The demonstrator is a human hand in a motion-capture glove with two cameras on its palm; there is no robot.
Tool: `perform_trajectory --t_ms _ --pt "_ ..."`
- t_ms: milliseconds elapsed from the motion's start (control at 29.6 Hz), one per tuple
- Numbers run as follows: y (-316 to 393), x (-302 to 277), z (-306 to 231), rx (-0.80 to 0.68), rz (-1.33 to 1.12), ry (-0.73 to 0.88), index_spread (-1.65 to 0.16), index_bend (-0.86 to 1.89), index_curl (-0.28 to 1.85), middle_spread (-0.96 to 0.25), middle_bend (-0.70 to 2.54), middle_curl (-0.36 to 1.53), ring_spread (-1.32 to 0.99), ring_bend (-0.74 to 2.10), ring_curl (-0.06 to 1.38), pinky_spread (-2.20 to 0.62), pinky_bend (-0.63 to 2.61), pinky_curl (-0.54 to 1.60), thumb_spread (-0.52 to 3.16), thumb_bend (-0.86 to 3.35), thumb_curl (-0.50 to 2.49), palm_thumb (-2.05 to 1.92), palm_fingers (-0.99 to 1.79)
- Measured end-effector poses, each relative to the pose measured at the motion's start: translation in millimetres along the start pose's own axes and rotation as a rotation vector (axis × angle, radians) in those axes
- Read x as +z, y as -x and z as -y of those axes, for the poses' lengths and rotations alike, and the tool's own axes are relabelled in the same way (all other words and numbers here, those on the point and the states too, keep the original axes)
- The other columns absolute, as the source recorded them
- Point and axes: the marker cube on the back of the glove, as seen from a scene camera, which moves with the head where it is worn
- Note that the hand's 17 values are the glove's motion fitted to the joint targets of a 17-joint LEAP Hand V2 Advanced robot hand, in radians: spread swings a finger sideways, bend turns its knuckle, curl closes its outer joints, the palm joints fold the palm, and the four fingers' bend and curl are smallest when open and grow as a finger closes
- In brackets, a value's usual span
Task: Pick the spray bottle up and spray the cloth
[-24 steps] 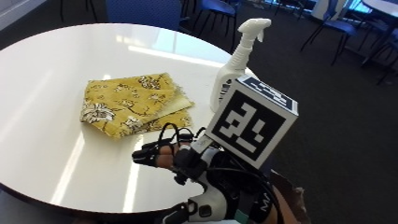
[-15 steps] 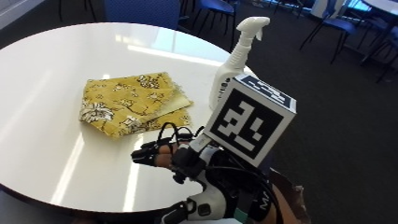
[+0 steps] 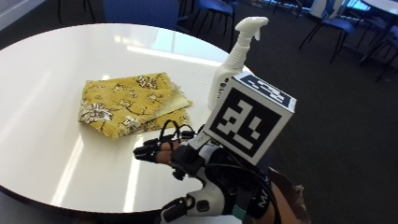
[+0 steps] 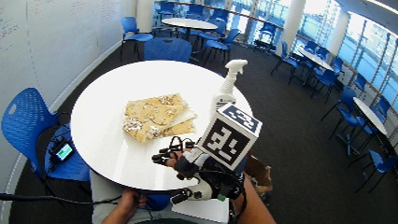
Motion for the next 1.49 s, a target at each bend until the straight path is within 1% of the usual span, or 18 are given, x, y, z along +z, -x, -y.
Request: perform_trajectory --t_ms 203,405,642,879,1149,1250,1352,1487 --pt "-8 -1 3 0.017 0.001 -0.023 -0.45 0.15 0.24 -0.10 0.28 0.27 -0.05 0.37 0.24 0.24 0.18 0.23 0.95 -0.02 0.20 0.28 0.58" --pt "-22 -13 7 0.021 -0.010 -0.110 -0.45 0.15 0.25 -0.10 0.27 0.29 -0.05 0.38 0.26 0.24 0.17 0.24 0.97 -0.02 0.22 0.28 0.59" --pt "-33 -22 13 0.102 -0.026 -0.189 -0.44 0.15 0.25 -0.10 0.27 0.31 -0.06 0.39 0.27 0.23 0.17 0.25 0.99 -0.02 0.23 0.30 0.59" --pt "-59 -35 28 0.190 -0.012 -0.334 -0.44 0.15 0.26 -0.10 0.26 0.32 -0.07 0.38 0.28 0.23 0.18 0.26 1.00 -0.02 0.24 0.31 0.60" --pt "-101 -46 41 0.324 -0.026 -0.485 -0.44 0.14 0.26 -0.10 0.26 0.33 -0.08 0.41 0.30 0.22 0.18 0.27 1.02 -0.01 0.26 0.35 0.67" --pt "-116 -53 44 0.377 -0.018 -0.588 -0.43 0.12 0.25 -0.10 0.27 0.34 -0.08 0.42 0.30 0.21 0.19 0.28 1.03 -0.01 0.26 0.38 0.69" --pt "-129 -62 44 0.424 0.008 -0.708 -0.42 0.12 0.25 -0.11 0.30 0.35 -0.09 0.44 0.31 0.19 0.18 0.28 1.06 0.03 0.28 0.47 0.77" --pt "-146 -72 42 0.495 0.111 -0.809 -0.40 0.13 0.25 -0.11 0.32 0.36 -0.11 0.44 0.32 0.16 0.18 0.28 1.08 0.04 0.30 0.54 0.85"
